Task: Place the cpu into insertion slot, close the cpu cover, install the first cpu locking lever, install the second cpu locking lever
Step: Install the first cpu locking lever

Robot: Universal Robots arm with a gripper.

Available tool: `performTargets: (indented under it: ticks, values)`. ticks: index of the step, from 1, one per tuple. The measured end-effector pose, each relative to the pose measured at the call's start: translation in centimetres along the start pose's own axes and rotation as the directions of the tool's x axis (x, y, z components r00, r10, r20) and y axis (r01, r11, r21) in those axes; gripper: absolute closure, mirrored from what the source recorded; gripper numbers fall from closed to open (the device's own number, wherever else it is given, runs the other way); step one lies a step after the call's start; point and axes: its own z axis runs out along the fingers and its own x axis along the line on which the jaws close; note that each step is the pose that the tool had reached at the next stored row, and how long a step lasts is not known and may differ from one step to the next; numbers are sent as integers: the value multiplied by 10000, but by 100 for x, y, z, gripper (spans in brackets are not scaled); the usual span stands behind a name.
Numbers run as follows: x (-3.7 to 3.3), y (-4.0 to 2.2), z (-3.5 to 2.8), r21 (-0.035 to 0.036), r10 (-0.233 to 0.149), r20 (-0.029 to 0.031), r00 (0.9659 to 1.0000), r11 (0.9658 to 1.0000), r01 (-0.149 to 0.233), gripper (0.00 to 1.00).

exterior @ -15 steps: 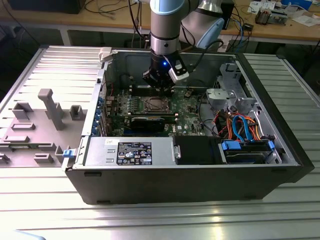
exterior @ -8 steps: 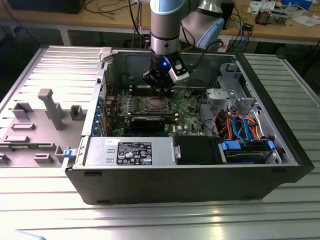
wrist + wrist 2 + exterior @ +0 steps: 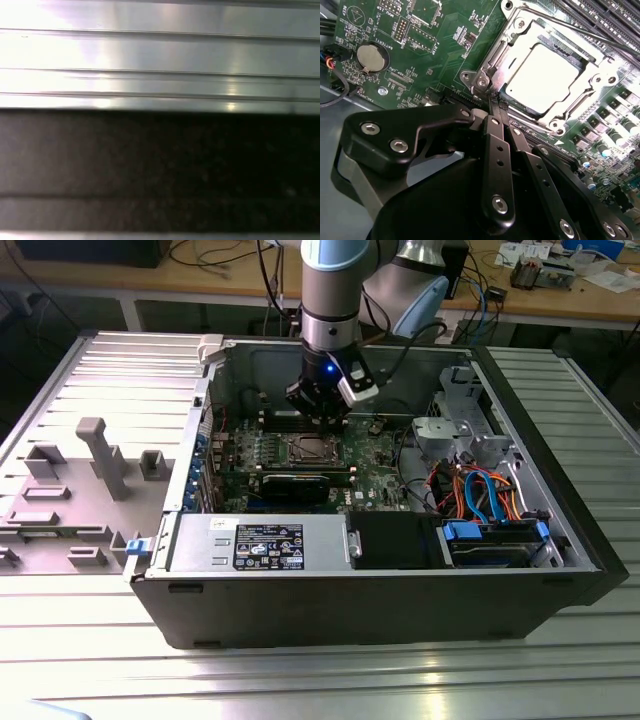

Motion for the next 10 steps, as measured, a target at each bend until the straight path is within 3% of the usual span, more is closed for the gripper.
performTargets:
  ticks: [6, 10]
  values:
    - [-2, 0, 16, -2, -1, 1, 10000, 10000, 1, 89]
    - [-2, 0, 21, -192, 6, 8, 10000, 9998, -6, 89]
